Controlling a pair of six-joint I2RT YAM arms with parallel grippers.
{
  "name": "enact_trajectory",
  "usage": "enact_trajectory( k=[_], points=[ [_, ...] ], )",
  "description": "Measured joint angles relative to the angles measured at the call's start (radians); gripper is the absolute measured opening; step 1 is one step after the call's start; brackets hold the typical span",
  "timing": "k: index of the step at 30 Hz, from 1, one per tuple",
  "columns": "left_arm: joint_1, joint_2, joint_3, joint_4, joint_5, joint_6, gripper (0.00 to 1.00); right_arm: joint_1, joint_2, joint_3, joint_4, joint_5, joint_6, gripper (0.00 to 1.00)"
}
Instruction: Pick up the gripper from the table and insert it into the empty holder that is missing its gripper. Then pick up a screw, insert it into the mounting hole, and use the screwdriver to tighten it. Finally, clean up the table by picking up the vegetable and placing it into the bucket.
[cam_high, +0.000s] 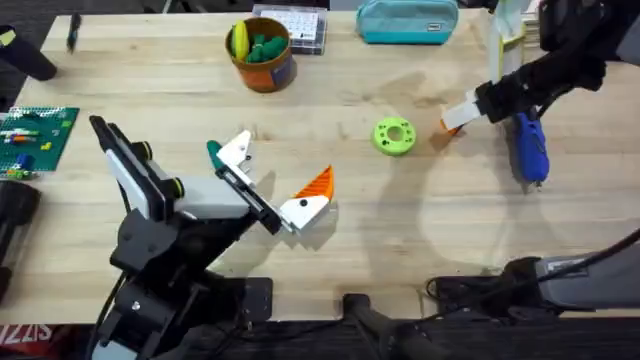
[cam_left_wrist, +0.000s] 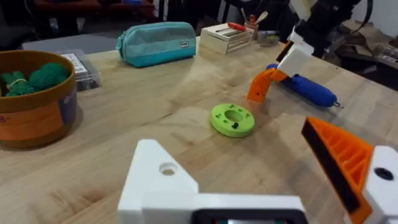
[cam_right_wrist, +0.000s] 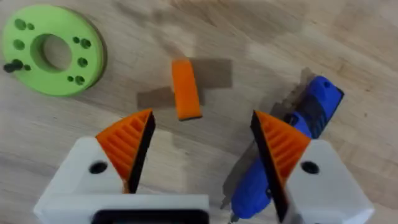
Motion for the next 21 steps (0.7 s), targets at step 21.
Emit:
enact_trajectory(
  k=[21],
  points=[
    [0.000, 0.000, 0.000, 0.000, 0.000, 0.000, 0.994, 0.025, 0.000, 0.000, -0.007, 0.041, 0.001, 0.473]
  ],
)
